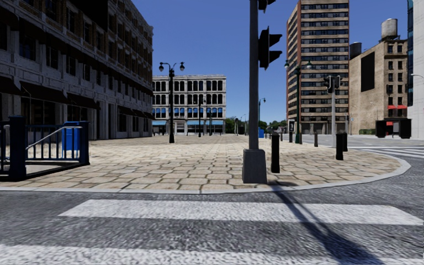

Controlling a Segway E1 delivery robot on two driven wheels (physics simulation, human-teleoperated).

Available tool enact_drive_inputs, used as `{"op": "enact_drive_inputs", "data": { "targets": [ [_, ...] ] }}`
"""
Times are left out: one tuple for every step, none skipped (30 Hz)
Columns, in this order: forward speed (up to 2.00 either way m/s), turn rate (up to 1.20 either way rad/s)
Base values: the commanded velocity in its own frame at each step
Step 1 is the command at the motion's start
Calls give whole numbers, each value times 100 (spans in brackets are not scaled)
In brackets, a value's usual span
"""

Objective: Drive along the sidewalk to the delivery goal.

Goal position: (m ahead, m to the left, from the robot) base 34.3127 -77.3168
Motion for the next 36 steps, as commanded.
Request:
{"op": "enact_drive_inputs", "data": {
  "targets": [
    [200, 55],
    [200, 55],
    [200, 74],
    [200, 101],
    [200, 114],
    [200, 114],
    [200, 118],
    [200, 119],
    [200, 114],
    [200, 37],
    [200, 37],
    [200, 15],
    [200, 9],
    [200, 3],
    [200, 1],
    [200, 1],
    [200, 0],
    [200, 0],
    [200, 0],
    [200, 0],
    [200, 0],
    [200, 0],
    [200, 0],
    [200, 0],
    [200, 0],
    [200, 0],
    [200, 0],
    [200, 0],
    [200, 0],
    [200, 0],
    [200, 0],
    [200, 0],
    [200, 0],
    [200, 0],
    [200, 0],
    [200, 0]
  ]
}}
